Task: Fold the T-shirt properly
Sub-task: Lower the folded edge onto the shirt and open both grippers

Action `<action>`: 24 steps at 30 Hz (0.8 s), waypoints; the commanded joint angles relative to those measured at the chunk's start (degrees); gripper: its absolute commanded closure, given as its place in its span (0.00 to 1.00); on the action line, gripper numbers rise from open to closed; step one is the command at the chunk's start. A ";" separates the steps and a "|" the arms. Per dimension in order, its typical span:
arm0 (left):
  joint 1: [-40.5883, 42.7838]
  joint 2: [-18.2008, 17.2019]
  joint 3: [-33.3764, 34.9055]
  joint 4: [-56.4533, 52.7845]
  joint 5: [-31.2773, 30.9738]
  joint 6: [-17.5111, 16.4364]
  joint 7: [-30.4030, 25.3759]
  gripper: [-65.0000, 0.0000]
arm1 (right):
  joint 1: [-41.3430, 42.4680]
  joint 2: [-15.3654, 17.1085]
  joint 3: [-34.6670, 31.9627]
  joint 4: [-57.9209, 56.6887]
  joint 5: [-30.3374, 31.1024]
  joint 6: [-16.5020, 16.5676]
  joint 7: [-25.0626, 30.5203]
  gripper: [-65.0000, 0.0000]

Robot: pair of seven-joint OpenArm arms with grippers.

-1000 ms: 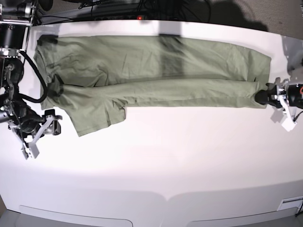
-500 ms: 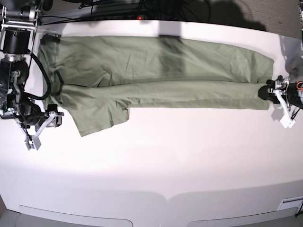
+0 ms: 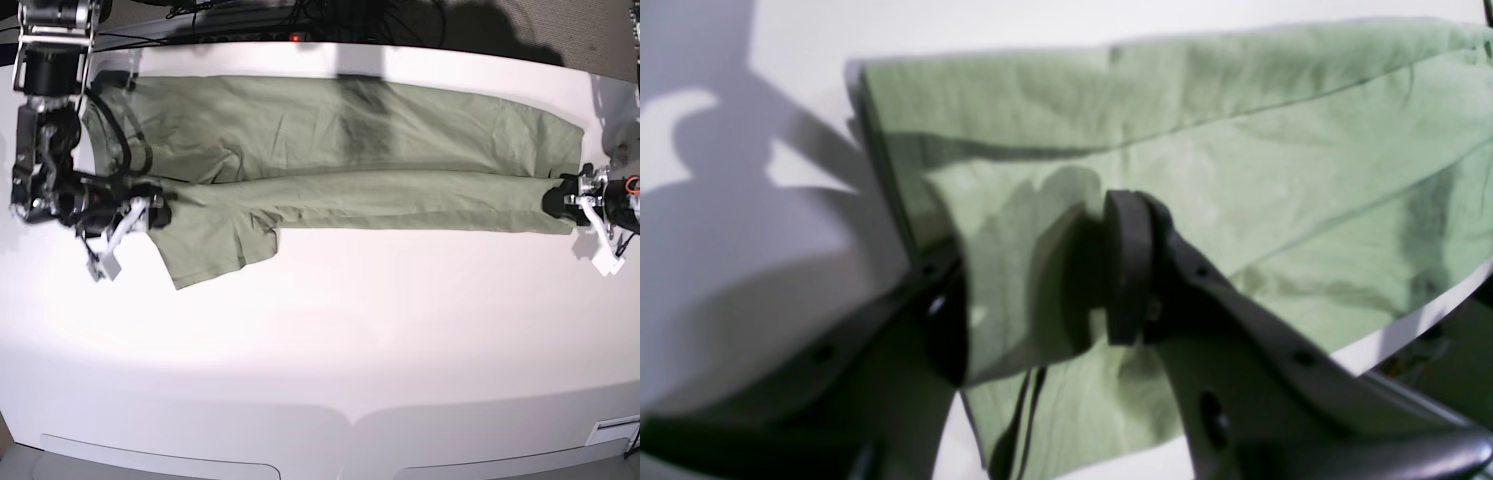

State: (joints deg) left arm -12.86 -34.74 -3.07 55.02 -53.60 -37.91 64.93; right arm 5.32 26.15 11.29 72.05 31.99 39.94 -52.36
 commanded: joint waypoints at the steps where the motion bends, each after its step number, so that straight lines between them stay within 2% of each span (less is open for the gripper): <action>1: -0.22 -1.05 -0.33 0.74 -0.44 -0.24 -0.33 0.69 | 0.31 0.52 0.48 0.79 -0.52 0.06 0.35 0.45; 6: 2.97 1.62 -0.33 0.74 4.79 -0.24 -3.02 0.69 | -2.54 -2.21 0.48 0.76 -2.25 0.06 0.85 0.45; 10: 4.46 5.20 -0.33 0.74 13.35 -0.20 -8.31 0.69 | -2.47 -4.48 0.48 -0.72 -7.17 0.02 3.08 0.45; 12: 4.35 6.75 -0.33 0.74 17.68 0.42 -10.36 0.69 | -2.16 -5.20 0.46 -2.01 -8.74 -1.81 5.29 0.45; 18: 2.84 8.28 -0.33 0.74 30.38 9.57 -15.82 0.69 | 1.86 -5.53 0.48 -5.55 -14.21 -7.32 7.02 0.45; 22: 2.01 8.00 -0.33 0.74 37.24 14.43 -18.05 0.69 | 5.46 -5.68 0.48 -7.87 -15.54 -10.75 8.87 0.45; 24: 1.68 8.04 -0.33 0.74 39.08 15.76 -19.47 0.69 | 7.32 -5.88 0.48 -8.72 -15.54 -11.82 8.57 0.45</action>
State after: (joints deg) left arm -12.38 -25.87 -3.70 56.80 -20.58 -25.41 39.05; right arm 12.10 19.66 11.64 63.31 17.91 29.10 -42.15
